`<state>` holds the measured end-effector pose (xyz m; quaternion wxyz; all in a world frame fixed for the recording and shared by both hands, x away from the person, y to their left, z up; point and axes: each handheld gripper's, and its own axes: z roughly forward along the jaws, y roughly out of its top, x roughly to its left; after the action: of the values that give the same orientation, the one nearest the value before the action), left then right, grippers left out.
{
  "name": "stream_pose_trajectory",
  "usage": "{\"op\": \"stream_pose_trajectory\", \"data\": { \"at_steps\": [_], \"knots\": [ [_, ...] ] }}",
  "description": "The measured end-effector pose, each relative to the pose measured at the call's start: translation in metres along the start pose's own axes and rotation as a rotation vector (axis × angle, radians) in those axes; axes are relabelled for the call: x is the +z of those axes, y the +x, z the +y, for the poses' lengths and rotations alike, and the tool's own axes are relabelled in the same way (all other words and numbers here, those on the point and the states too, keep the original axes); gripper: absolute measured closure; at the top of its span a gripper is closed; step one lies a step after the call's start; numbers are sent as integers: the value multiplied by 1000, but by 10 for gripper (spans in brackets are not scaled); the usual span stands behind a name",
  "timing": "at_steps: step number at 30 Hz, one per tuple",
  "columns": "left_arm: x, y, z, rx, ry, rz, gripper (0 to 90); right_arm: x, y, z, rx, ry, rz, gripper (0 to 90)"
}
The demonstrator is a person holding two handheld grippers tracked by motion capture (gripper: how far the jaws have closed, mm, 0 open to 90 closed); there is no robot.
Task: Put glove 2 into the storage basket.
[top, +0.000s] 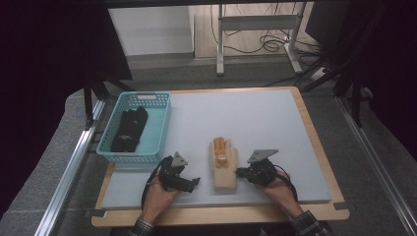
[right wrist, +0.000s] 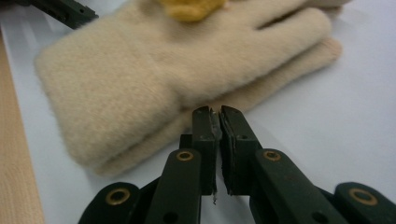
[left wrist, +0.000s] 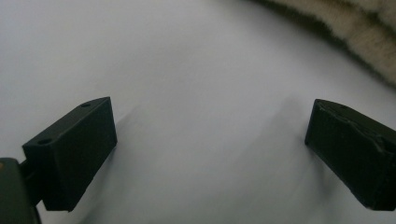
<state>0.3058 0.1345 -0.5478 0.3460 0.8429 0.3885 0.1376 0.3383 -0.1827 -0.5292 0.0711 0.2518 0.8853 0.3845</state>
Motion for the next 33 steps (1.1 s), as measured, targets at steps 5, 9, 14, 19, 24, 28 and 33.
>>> {"op": "stream_pose_trajectory", "data": {
  "at_steps": [5,9,14,19,24,28,33],
  "knots": [
    [-9,6,-11,-18,-2,29,21,5,6,3,-16,0,9,832],
    [-17,11,-19,-35,-4,46,20,12,13,8,-31,2,27,831],
    [-24,20,-28,-59,-10,51,16,23,23,18,-50,5,32,826],
    [-26,26,-31,-68,-6,66,0,37,30,28,-58,-5,38,822],
    [-26,27,-32,-75,-5,64,0,54,35,42,-71,-12,27,822],
    [-26,27,-32,-78,-2,63,0,63,36,47,-77,-23,19,823],
    [-26,27,-31,-78,0,67,0,67,36,51,-74,-27,17,809]
  ]
}}
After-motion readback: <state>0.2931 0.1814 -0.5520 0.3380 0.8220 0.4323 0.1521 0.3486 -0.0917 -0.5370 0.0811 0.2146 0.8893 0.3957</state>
